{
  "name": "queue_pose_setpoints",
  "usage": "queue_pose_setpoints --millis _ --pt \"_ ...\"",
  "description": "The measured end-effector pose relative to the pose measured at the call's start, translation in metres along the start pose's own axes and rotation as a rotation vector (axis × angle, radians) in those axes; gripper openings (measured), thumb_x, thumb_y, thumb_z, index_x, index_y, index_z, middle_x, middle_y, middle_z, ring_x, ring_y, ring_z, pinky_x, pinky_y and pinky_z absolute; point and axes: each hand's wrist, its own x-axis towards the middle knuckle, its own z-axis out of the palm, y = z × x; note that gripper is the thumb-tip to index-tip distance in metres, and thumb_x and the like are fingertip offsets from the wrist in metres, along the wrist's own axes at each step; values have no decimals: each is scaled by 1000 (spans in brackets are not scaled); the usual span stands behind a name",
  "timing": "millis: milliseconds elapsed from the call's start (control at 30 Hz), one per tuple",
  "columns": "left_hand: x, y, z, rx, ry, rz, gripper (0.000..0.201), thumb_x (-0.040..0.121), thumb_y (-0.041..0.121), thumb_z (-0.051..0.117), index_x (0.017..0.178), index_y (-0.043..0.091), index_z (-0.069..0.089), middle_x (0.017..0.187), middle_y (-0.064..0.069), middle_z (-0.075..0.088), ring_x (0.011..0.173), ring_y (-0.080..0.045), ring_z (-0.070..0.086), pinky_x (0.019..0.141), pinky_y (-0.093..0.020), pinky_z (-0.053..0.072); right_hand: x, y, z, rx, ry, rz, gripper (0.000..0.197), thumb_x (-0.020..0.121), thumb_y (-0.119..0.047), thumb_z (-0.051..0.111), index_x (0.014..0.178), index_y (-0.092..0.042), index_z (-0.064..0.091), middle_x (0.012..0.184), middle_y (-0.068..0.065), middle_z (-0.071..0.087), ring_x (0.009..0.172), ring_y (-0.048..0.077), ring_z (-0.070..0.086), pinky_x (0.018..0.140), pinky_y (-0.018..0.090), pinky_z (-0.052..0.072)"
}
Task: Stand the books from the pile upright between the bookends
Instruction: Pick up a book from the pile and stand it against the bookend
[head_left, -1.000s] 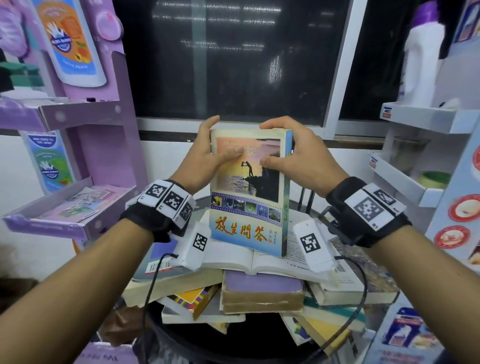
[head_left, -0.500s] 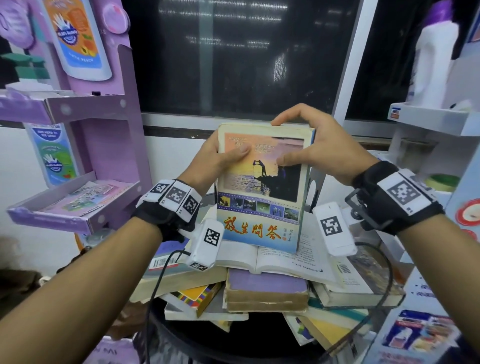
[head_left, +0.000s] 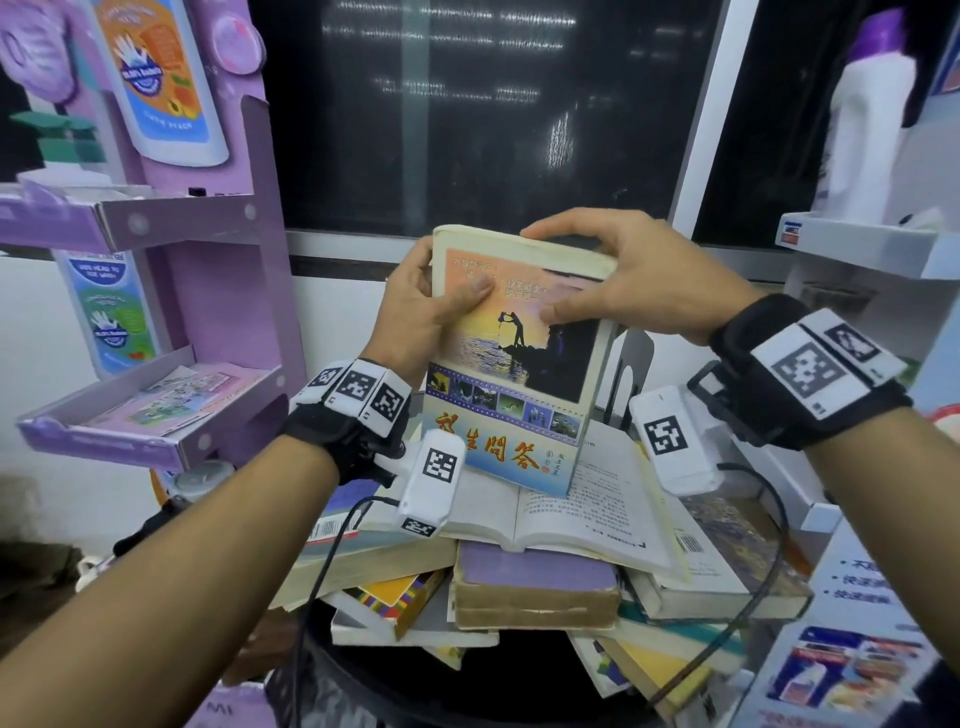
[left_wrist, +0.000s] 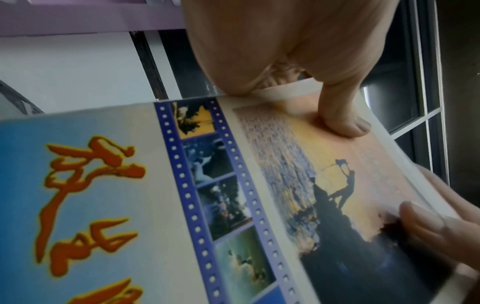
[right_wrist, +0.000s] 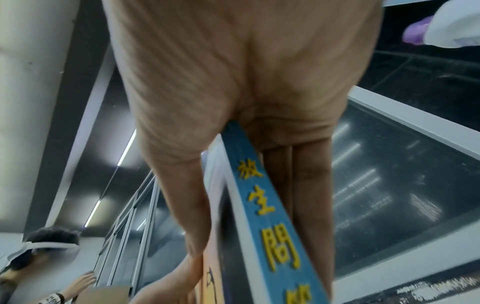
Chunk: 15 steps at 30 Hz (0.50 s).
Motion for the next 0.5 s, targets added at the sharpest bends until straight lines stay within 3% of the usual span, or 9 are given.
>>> queue_pose_setpoints --millis 100,300,367,500 --pt "1 -2 0 -28 -7 -9 49 79 12 72 122 8 49 111 -14 68 100 -31 68 80 -44 57 0 -8 2 -105 -39 -7 69 76 -24 81 133 -44 49 122 -12 59 103 10 61 74 30 58" --pt "8 -7 4 31 -11 -46 42 85 6 68 118 11 44 111 -13 67 97 -27 69 77 -40 56 3 -9 8 -205 -47 63 72 79 -22 78 138 -43 44 124 -2 56 83 9 64 56 21 54" --pt "9 -8 5 36 -27 -62 40 86 5 66 117 15 41 112 -13 65 96 -25 69 76 -38 57 4 -10 10 -209 -52 90 70 79 -23 78 139 -36 45 120 -1 60 85 11 65 59 24 57" --pt "12 -10 4 37 -52 -85 42 89 6 62 120 19 37 116 -14 62 97 -26 68 76 -38 57 5 -12 10 -176 -74 140 54 77 -22 80 126 -28 56 103 -1 68 82 14 70 61 33 61"
